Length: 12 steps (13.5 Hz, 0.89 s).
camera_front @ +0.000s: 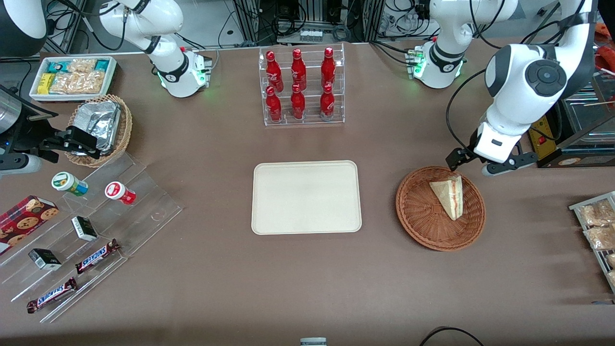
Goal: Place sandwich from basket to tray
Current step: 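Move the left gripper over the wicker basket above the sandwich, then lower the open left gripper around the wrapped sandwich and close it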
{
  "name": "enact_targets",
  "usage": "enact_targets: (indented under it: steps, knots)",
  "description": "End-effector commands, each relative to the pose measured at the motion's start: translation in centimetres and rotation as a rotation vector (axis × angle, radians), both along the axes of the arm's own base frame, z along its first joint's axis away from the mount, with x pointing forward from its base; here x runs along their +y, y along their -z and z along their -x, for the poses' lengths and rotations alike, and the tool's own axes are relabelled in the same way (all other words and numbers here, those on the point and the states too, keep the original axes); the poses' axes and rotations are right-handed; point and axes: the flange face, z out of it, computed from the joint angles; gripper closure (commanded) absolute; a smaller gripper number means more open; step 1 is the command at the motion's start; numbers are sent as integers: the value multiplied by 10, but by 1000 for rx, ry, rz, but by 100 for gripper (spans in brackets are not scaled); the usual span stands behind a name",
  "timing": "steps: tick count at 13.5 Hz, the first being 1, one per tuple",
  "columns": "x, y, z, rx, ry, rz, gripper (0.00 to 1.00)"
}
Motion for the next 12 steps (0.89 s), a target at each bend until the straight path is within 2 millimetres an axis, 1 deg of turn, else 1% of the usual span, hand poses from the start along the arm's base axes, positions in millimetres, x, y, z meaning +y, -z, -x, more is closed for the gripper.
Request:
enact_targets:
  steps: [1, 2, 3, 5, 6, 9, 12]
  knots:
    - [5, 22, 1, 9, -30, 13, 0]
    - [6, 28, 0, 17, -33, 13, 0]
    - [12, 33, -1, 23, -48, 16, 0]
    - [14, 48, -4, 42, -61, 15, 0]
    - [17, 56, -6, 42, -67, 17, 0]
    - [27, 75, -11, 37, -91, 24, 0]
    - [27, 96, -15, 33, -97, 33, 0]
